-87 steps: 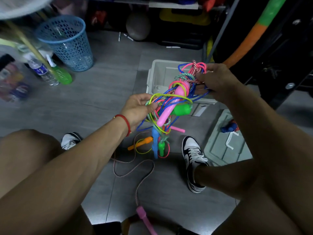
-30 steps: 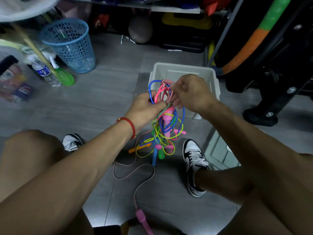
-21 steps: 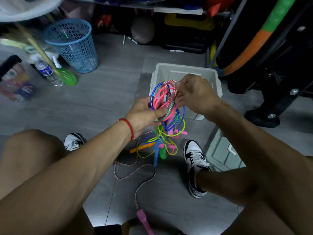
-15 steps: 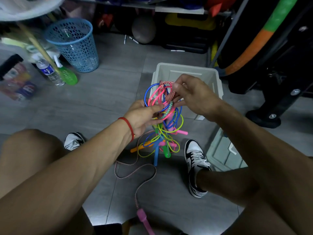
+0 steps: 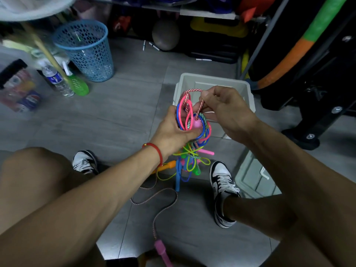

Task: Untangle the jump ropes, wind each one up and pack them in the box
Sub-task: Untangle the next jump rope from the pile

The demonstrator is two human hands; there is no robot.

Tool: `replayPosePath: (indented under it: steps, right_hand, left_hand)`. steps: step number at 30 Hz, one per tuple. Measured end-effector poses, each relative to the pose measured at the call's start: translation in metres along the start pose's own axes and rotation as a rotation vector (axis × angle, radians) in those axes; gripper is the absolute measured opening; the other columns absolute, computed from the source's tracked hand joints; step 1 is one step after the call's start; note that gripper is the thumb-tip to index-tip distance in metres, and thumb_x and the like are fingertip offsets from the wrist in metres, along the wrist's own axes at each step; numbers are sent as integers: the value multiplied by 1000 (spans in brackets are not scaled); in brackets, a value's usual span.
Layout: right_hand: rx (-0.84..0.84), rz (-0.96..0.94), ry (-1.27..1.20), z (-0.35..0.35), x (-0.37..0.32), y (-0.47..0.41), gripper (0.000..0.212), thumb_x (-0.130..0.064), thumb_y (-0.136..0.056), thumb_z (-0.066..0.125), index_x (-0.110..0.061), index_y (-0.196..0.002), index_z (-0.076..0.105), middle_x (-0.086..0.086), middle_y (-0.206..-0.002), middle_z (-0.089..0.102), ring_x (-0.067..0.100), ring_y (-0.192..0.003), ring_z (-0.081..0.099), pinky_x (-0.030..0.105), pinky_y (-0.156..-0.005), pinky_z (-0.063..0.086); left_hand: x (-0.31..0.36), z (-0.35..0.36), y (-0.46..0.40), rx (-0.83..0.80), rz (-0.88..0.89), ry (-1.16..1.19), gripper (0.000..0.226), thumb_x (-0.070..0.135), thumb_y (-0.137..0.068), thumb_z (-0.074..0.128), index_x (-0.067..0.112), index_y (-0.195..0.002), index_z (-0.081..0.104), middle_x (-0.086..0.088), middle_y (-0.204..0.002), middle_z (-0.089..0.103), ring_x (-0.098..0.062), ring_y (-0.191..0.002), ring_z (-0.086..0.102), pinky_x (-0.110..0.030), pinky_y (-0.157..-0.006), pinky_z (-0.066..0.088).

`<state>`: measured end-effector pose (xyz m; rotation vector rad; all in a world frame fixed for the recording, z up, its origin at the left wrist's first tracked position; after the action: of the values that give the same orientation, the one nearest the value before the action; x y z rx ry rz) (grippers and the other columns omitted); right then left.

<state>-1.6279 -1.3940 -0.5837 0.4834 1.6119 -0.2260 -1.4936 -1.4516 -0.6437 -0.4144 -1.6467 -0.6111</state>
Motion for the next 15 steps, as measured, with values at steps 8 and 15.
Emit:
replayPosePath:
  steps: [8, 15]
  right_hand:
    - [-79, -50, 32, -5, -2, 0, 37, 5, -83, 75, -2, -113, 56, 11, -97, 63, 14, -80, 65, 22, -74, 56]
    - [-163, 55, 50, -15, 6, -2, 36, 16, -81, 68, -3, -111, 66, 7, -89, 69, 12, -78, 67, 19, -71, 53]
  left_hand:
    - [9, 3, 1, -23, -69, 246, 41, 1, -83, 75, 1, -118, 55, -19, -102, 68, -27, -87, 67, -49, -83, 57]
    - [7, -9, -8, 0, -121, 304, 21, 2, -93, 64, 7, -111, 54, -8, -97, 72, -13, -78, 70, -36, -70, 57]
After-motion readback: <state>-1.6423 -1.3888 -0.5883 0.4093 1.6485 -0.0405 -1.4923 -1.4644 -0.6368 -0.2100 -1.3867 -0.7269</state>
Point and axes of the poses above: each hand's wrist, its own y-axis away from the middle knuckle, its own z-axis out of the palm, x = y × z, the point moved 3 cm from there along -y, towards the middle knuckle
